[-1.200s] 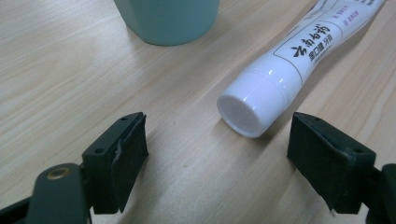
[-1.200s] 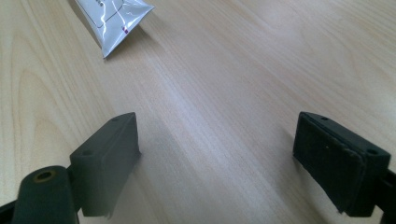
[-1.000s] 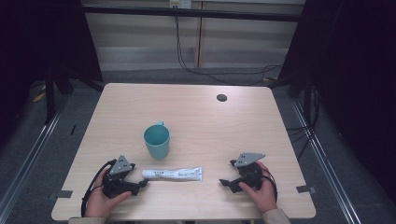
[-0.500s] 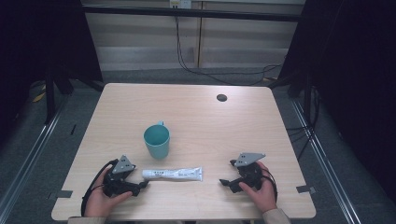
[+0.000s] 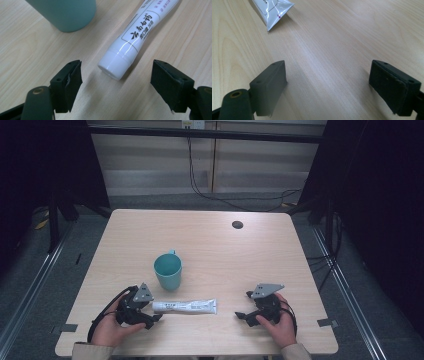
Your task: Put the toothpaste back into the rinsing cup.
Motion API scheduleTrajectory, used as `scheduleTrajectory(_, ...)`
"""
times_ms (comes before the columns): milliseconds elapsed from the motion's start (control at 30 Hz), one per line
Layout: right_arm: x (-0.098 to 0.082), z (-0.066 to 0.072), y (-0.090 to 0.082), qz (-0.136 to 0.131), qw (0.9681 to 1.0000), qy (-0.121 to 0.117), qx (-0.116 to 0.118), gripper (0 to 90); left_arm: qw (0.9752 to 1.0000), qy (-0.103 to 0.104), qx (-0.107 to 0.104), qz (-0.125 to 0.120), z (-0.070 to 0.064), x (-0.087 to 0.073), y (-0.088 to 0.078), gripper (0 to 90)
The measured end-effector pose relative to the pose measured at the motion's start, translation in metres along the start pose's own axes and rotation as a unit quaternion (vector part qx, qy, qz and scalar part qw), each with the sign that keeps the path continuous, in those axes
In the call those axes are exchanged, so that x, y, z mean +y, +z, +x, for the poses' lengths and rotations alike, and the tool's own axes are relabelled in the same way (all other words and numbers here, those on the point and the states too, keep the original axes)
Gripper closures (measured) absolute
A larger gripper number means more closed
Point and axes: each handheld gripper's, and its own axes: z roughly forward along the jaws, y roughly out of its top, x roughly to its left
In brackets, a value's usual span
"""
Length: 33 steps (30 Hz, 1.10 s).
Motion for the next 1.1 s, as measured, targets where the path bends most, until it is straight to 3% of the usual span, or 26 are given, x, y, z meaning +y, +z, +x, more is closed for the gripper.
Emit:
scheduleTrajectory(267, 0.0, 0.0, 0.0, 0.0, 1.0, -0.002, 0.0, 13.8, 0.9987, 0.038, -0.016, 0.03, -0.006, 0.015, 0.006, 26.7)
scheduleTrajectory(700, 0.0, 0.0, 0.0, 0.0, 1.0, -0.002, 0.0, 13.7, 0.9965, 0.067, -0.026, 0.043, -0.011, 0.04, 0.014, 27.5)
scheduleTrajectory(1100, 0.0, 0.0, 0.0, 0.0, 1.0, -0.002, 0.0, 13.7, 0.9927, 0.094, -0.036, 0.067, -0.017, 0.062, 0.026, 27.9)
